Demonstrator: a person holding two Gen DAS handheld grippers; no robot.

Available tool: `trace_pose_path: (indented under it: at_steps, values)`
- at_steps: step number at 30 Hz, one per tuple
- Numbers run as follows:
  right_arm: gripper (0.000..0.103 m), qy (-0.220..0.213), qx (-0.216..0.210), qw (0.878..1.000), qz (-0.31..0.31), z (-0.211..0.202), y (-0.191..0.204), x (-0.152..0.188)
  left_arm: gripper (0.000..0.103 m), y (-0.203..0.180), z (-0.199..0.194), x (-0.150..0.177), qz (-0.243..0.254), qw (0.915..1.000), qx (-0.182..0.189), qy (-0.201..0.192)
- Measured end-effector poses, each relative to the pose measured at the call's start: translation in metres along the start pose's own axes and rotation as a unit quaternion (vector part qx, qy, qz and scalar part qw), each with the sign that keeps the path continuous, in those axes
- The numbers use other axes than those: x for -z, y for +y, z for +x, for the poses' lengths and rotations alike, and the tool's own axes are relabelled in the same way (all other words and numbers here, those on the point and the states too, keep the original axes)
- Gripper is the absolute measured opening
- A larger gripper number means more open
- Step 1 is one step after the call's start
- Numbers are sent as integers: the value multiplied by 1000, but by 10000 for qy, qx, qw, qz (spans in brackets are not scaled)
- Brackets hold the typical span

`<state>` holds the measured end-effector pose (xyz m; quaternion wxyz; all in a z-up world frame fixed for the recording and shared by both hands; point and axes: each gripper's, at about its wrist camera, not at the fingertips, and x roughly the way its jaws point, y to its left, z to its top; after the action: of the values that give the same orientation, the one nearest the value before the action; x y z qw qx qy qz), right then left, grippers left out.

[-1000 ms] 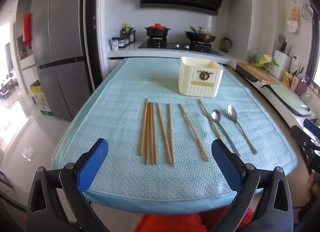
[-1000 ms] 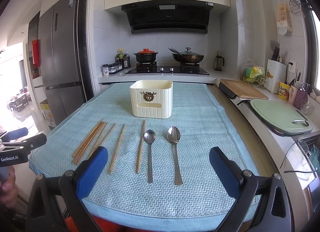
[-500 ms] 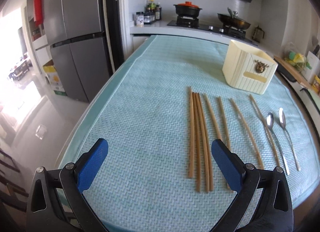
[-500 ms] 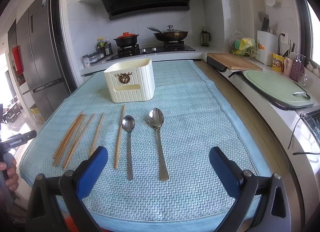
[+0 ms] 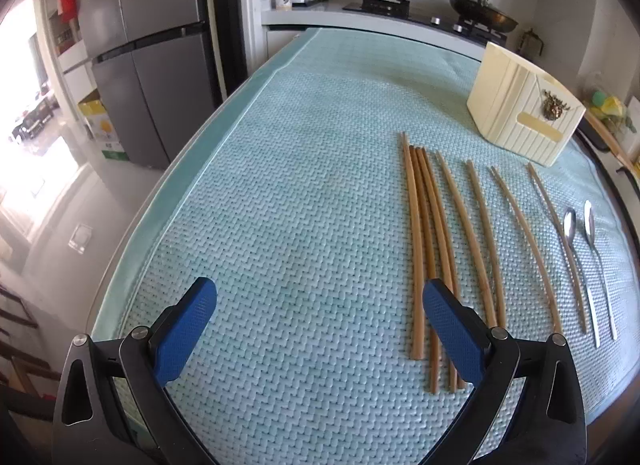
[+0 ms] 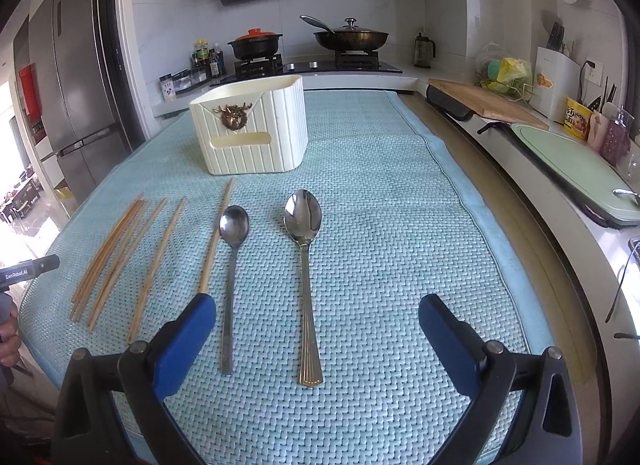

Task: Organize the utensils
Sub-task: 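Lower the right tool toward the large steel spoon while the left tool approaches the chopsticks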

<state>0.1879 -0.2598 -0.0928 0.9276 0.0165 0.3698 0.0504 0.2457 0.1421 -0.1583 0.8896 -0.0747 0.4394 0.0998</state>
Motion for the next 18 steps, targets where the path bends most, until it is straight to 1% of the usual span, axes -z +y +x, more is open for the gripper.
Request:
trace_pose_path:
  at_steps: [5, 7, 9, 12, 18]
  values:
    - [103, 128, -117, 9998, 106, 8, 1, 4, 103, 8, 5, -9, -72, 9993, 356, 14]
    - [103, 165, -178, 9996, 171, 10, 1, 5, 103, 7, 10, -15, -44, 9992, 400, 31]
    - [103, 168, -209, 9994, 226, 10, 1, 4, 103, 2, 19, -21, 59, 9994, 342, 69]
    - [103, 149, -202, 9994, 229, 8, 2, 3, 103, -12, 32, -29, 355, 9990, 247, 134]
    - [103, 214, -202, 9994, 199, 10, 2, 2, 103, -35, 55, -41, 829, 9964, 76, 154]
